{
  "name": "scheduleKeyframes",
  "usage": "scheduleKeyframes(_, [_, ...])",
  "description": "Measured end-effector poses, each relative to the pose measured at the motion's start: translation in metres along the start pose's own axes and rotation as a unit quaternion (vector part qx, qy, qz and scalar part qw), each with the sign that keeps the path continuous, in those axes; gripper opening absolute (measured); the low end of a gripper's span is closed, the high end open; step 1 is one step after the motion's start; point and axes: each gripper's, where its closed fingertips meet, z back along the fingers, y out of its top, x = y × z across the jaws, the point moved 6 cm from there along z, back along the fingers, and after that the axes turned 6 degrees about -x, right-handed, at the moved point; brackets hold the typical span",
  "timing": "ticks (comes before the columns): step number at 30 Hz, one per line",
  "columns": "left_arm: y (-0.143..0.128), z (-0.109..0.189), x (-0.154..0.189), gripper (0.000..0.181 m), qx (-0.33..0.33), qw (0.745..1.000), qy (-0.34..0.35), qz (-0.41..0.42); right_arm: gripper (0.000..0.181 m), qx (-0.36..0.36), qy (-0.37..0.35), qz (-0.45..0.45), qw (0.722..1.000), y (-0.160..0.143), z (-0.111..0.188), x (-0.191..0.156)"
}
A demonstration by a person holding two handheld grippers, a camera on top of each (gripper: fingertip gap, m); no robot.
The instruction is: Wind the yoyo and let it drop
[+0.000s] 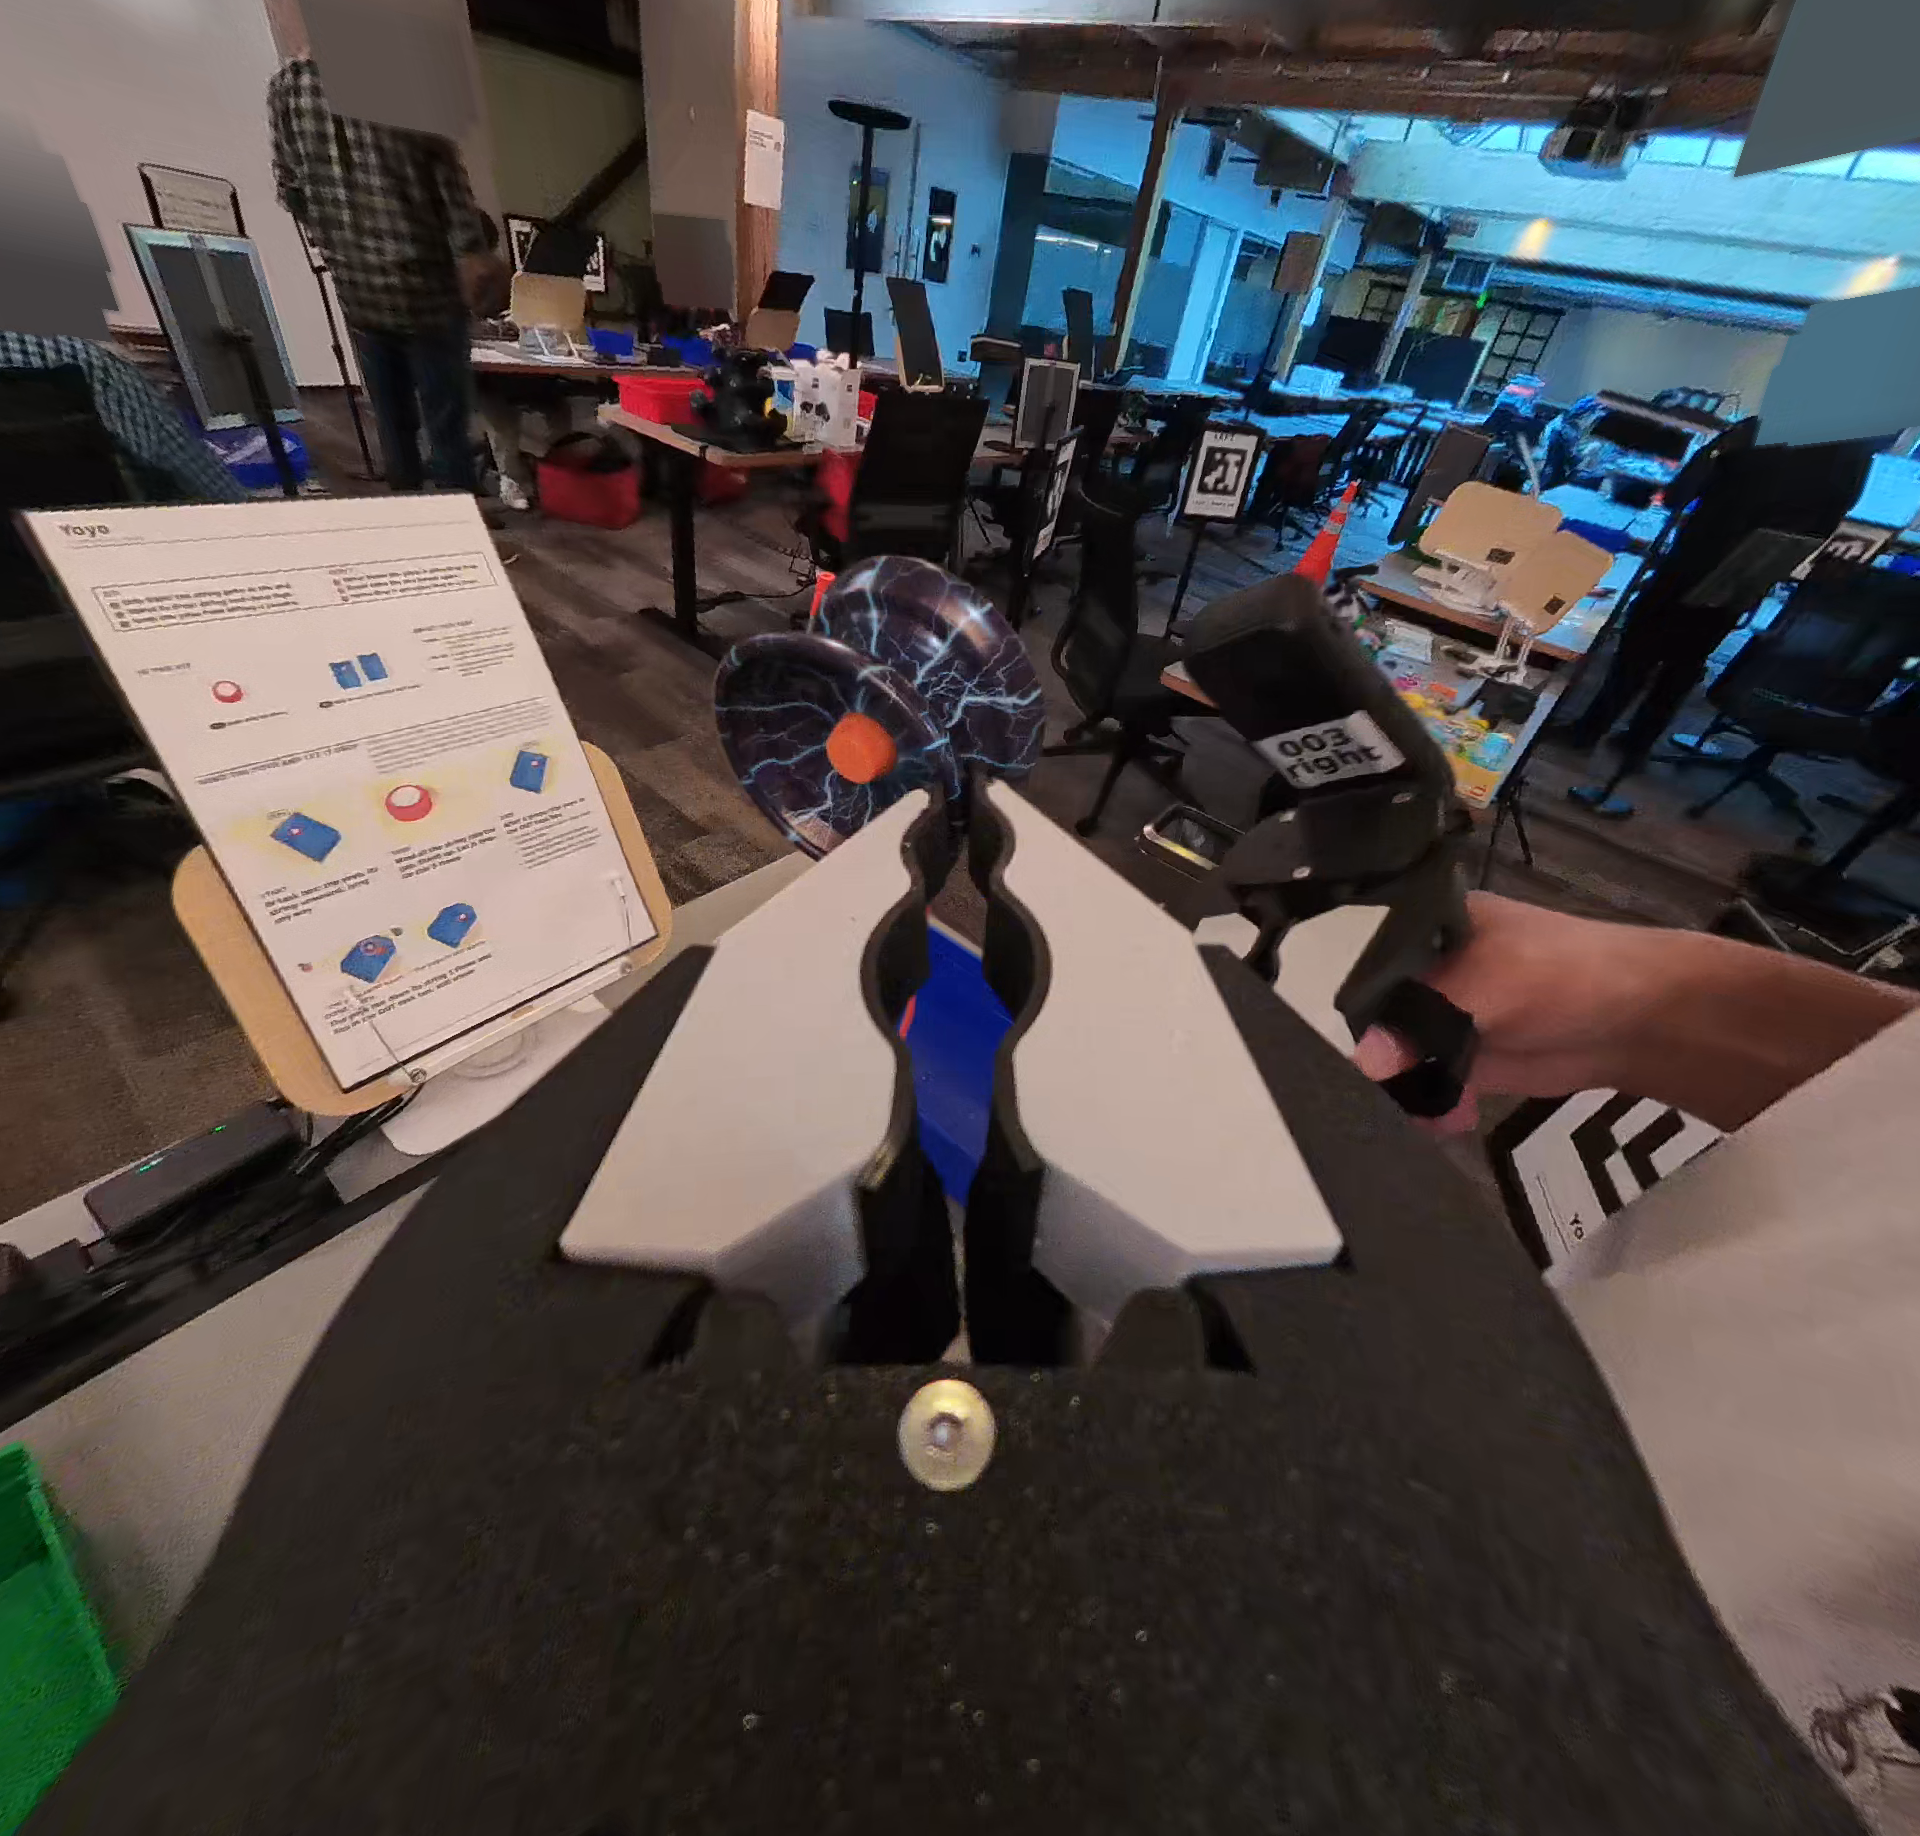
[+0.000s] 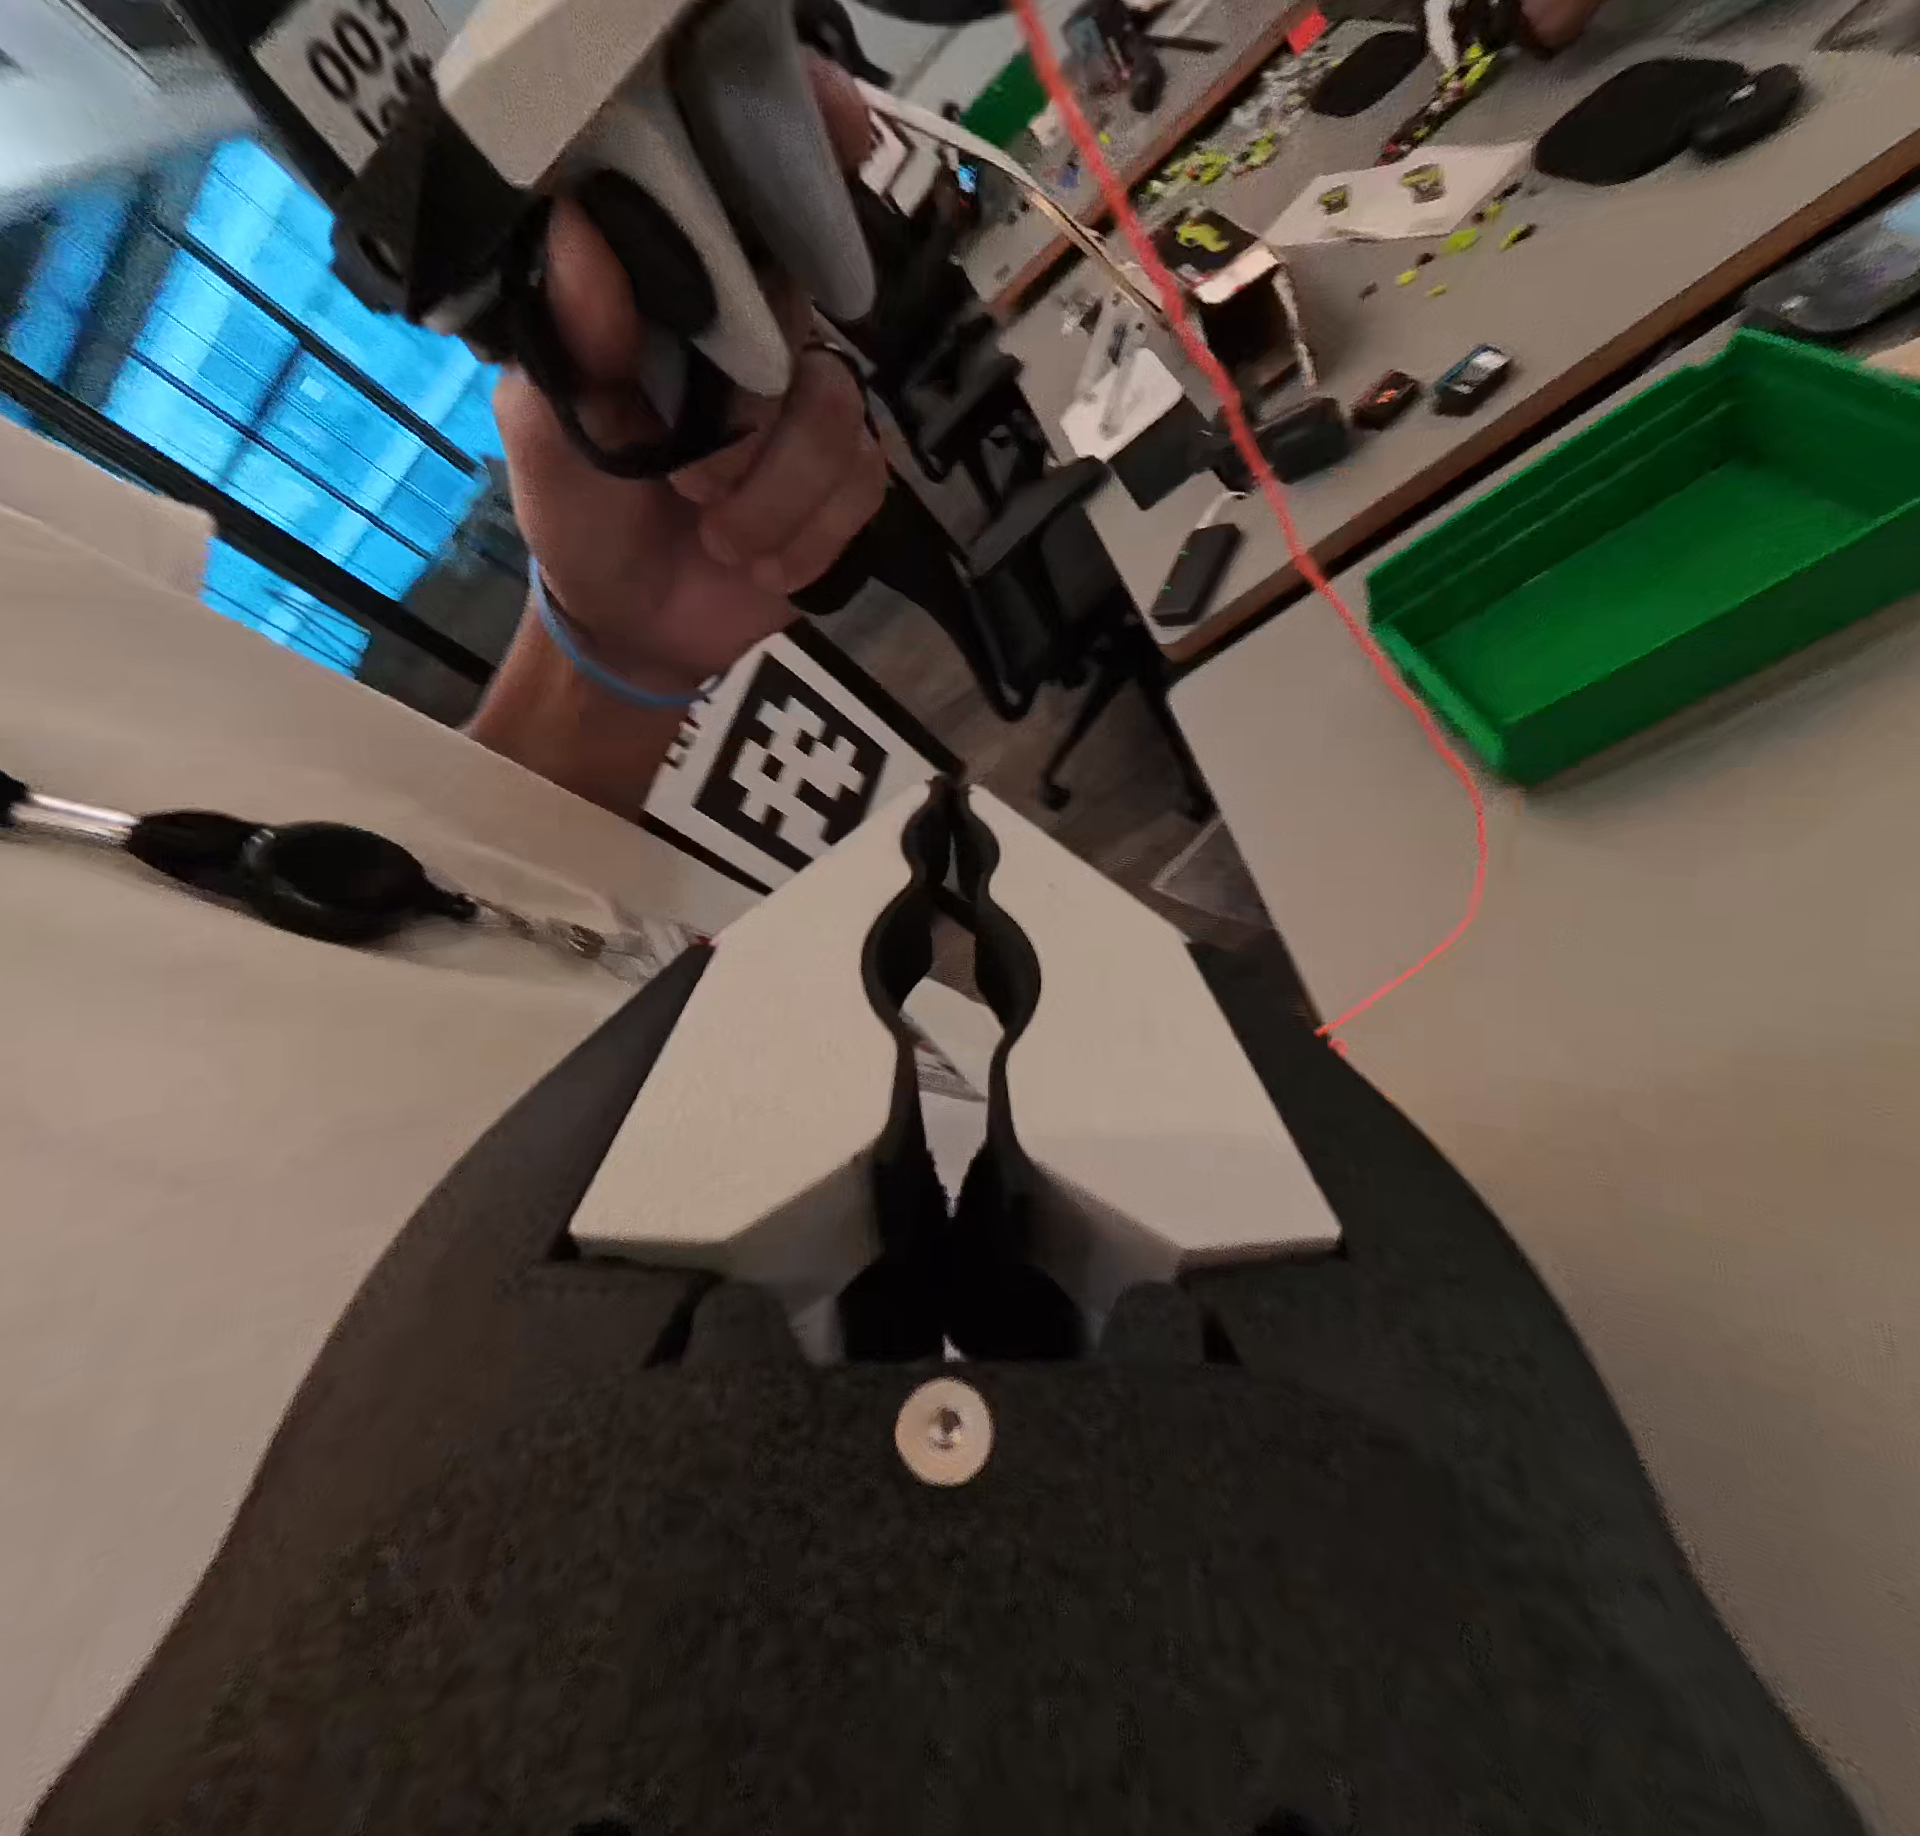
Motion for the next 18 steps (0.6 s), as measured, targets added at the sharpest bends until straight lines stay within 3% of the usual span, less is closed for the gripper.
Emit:
scheduleKeyframes(1, [0.001,0.002,-0.002,0.000,0.003,1.000,-0.004,0.003,0.000,0.012,0.010,-0.017,1.000,0.001,0.000,0.003])
scheduleKeyframes(4, [0.005,0.007,-0.004,0.000,0.015,1.000,-0.022,0.015,0.006,0.135,0.044,-0.027,0.989,0.017,0.008,0.008])
scheduleKeyframes(5, [0.005,0.008,-0.004,0.000,0.013,1.000,-0.023,0.012,0.026,0.180,0.047,-0.034,0.982,0.024,0.010,0.012])
scheduleKeyframes(6, [0.006,0.008,-0.004,0.000,0.010,1.000,-0.021,0.005,0.031,0.204,0.046,-0.028,0.978,0.027,0.010,0.015])
scheduleKeyframes(11, [0.011,0.007,0.001,0.000,0.004,1.000,-0.021,-0.012,0.043,0.226,-0.035,0.095,0.969,0.053,-0.008,0.022])
scheduleKeyframes(14, [0.012,0.006,0.003,0.000,0.001,1.000,-0.017,-0.020,0.034,0.180,0.021,0.106,0.978,0.056,-0.029,0.016])
scheduleKeyframes(15, [0.012,0.006,0.002,0.000,-0.002,1.000,-0.014,-0.023,0.011,0.169,0.025,0.108,0.979,0.055,-0.031,0.016])
scheduleKeyframes(18, [0.015,0.011,0.001,0.000,0.005,1.000,-0.014,-0.019,0.000,0.171,-0.017,0.108,0.979,0.051,-0.025,0.030])
